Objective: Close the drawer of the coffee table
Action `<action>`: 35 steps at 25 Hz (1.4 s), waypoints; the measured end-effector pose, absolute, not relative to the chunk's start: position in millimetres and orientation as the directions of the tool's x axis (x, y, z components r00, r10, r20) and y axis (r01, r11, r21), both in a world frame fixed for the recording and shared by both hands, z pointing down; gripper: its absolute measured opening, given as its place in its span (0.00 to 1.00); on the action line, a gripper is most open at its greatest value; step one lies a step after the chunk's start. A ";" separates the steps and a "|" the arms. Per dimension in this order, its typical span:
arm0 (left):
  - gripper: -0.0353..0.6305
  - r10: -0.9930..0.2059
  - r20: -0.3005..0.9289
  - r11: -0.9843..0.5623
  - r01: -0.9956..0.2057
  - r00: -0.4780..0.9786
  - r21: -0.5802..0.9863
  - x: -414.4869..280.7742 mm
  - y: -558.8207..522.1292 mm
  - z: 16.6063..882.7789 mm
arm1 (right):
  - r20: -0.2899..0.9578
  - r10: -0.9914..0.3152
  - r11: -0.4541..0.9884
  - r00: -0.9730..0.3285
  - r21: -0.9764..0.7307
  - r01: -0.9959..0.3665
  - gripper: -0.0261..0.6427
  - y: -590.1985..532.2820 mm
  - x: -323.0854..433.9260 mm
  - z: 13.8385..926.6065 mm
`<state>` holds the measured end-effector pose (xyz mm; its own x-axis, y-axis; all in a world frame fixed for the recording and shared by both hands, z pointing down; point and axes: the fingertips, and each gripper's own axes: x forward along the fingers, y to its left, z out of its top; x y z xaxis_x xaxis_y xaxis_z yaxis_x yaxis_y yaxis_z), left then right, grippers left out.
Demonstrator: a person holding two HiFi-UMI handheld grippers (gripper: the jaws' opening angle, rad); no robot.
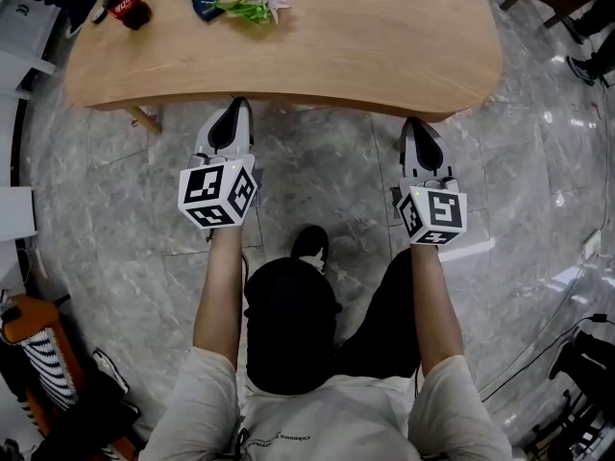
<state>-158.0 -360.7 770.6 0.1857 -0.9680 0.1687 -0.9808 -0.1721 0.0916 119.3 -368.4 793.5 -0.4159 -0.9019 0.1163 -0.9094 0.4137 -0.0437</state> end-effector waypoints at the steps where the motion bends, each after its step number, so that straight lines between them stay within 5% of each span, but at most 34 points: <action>1: 0.07 -0.967 0.174 -0.175 -0.981 0.187 0.079 -158.1 -355.4 770.6 | 0.120 -0.900 0.416 -0.418 -0.048 -0.908 0.06 -365.2 119.1 795.7; 23: 0.07 -0.901 0.385 -0.174 -0.979 0.200 0.102 -168.6 -261.2 650.0 | 0.412 -0.796 0.444 -0.444 -0.101 -0.890 0.06 -267.5 95.5 705.5; 35: 0.07 -0.858 0.437 -0.235 -0.962 0.271 0.136 -112.0 -197.8 444.5 | 0.447 -0.796 0.394 -0.408 -0.129 -0.910 0.06 -205.1 122.7 490.5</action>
<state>-112.0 -197.8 444.5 0.2712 -0.8578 0.4367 -0.9624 -0.2352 0.1356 122.7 -205.1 490.5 -0.4080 -0.7959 0.4473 -0.9100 0.3939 -0.1293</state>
